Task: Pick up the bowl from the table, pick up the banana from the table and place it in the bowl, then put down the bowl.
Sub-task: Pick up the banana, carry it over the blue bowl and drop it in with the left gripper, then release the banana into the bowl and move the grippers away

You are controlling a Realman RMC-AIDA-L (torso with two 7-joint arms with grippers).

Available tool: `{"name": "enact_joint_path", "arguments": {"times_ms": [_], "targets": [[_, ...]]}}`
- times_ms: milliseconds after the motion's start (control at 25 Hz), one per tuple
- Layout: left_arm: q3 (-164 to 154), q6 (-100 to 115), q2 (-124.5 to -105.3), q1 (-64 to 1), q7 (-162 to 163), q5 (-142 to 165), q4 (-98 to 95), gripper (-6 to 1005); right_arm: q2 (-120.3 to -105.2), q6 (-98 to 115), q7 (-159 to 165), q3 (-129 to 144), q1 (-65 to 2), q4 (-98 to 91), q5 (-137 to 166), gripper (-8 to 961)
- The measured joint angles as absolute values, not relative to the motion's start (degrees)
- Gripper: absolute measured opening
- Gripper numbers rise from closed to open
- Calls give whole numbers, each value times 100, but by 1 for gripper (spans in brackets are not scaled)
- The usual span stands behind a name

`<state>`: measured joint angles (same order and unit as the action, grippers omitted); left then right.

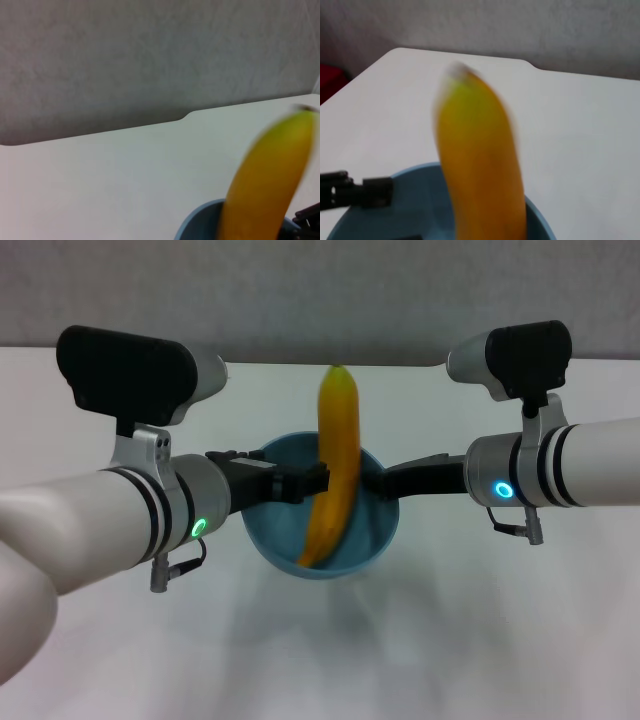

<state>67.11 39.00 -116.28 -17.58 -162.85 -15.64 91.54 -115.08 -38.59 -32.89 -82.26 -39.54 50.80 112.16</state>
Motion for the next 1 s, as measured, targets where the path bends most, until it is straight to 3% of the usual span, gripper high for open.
{"name": "enact_joint_path", "arguments": {"times_ms": [120, 560, 1000], "targets": [[6766, 3900, -11621, -1713, -16284, -1542, 9217, 825, -11504, -3862, -3288, -8226, -3957, 5041, 11229, 34], [7772, 4153, -11623, -898, -16286, -540, 9782, 903, -11473, -4034, -3243, -8248, -4304, 4577, 11247, 34], [8225, 4123, -11631, -551, -16287, -420, 9858, 903, -11469, -4214, -3237, -8461, -4859, 3815, 11258, 35]]}}
